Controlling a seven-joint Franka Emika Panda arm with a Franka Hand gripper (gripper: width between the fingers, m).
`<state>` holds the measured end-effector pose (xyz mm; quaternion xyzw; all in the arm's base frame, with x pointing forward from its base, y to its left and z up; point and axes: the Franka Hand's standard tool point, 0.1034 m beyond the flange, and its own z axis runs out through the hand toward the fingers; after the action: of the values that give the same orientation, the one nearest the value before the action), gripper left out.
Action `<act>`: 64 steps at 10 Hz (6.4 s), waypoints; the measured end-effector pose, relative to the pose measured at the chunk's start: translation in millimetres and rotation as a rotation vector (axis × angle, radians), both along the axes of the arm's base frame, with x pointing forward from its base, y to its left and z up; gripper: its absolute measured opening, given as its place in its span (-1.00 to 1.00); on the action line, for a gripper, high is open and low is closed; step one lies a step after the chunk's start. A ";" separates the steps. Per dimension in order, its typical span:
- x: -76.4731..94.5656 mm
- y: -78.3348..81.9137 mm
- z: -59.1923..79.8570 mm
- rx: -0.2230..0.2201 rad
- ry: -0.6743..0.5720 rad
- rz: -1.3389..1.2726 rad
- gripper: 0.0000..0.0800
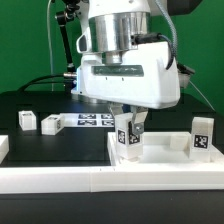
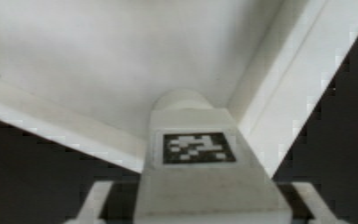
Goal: Assemble square table
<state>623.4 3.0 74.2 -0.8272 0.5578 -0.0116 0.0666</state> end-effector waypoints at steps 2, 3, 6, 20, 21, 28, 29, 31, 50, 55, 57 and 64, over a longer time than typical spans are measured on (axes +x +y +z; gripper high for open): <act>0.0 0.3 -0.1 0.008 0.008 -0.081 -0.27; -0.1 0.6 -0.3 0.016 0.012 -0.131 -0.27; -0.2 1.3 -0.5 0.018 0.010 -0.112 -0.27; 1.2 3.4 1.8 -0.111 -0.081 1.047 0.62; 1.3 2.6 2.3 -0.132 -0.083 1.180 0.62; 2.0 1.6 3.4 -0.160 -0.088 1.368 -0.03; 1.9 1.6 3.4 -0.158 -0.086 1.346 -0.28; 1.9 1.6 3.4 -0.155 -0.084 1.315 -0.28; -0.9 -0.4 0.5 0.004 0.012 -0.222 -0.27; -2.5 4.9 -0.9 -0.026 -0.004 0.068 0.61; -3.0 6.5 -0.9 -0.049 -0.015 0.268 0.62; 0.3 8.1 1.4 -0.138 -0.056 0.917 0.62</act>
Offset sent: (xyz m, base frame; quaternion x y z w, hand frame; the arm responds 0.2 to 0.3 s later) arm -0.0014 -0.0013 -0.0008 -0.0041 0.0087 0.1115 0.9937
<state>623.7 11.1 75.6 -0.9904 0.1302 -0.0404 0.0244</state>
